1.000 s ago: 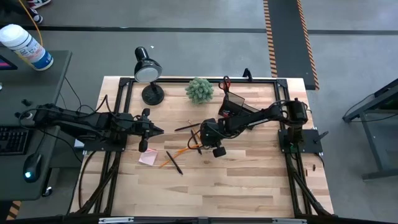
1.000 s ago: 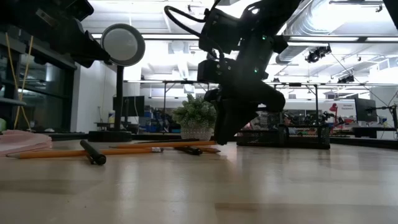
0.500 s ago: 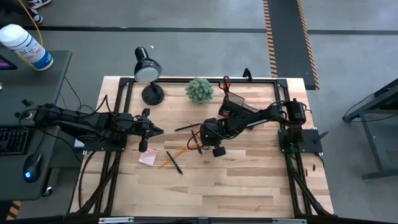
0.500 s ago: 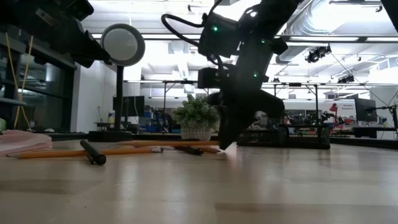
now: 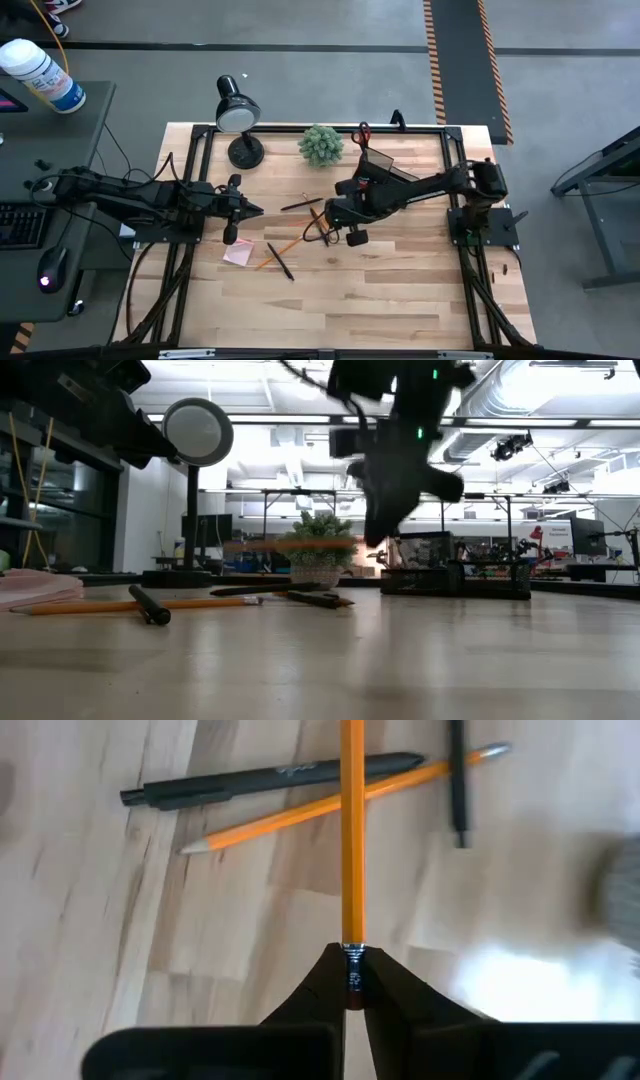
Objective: Pick and place office supplies into organizer
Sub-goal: Put the middle orange pencil into the black desk organizer
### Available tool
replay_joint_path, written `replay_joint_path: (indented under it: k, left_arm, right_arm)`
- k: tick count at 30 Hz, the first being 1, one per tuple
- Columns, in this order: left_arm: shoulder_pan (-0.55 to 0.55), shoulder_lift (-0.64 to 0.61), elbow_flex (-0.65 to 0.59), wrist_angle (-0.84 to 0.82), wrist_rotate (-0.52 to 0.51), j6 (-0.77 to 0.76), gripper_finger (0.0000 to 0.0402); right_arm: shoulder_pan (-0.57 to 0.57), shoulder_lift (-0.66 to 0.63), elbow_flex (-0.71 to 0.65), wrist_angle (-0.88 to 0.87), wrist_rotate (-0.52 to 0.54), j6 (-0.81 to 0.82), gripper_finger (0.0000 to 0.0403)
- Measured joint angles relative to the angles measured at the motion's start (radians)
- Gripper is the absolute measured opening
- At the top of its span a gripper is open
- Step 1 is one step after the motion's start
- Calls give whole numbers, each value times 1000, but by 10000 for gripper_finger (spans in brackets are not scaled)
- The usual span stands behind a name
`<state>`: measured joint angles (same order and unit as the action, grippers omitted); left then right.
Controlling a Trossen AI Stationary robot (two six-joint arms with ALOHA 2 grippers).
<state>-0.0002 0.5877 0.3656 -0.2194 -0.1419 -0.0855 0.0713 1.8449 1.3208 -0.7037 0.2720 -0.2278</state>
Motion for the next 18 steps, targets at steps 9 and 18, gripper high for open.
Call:
replay_joint_path:
  k: [9, 18]
  left_arm:
    - [0, 0, 0, 0, 0, -2, 24]
    - [0, 0, 0, -1, 0, -2, 24]
  right_arm:
    - [47, -27, 243, -593, 321, 162, 10]
    - [31, -71, 423, -862, 402, 288, 10]
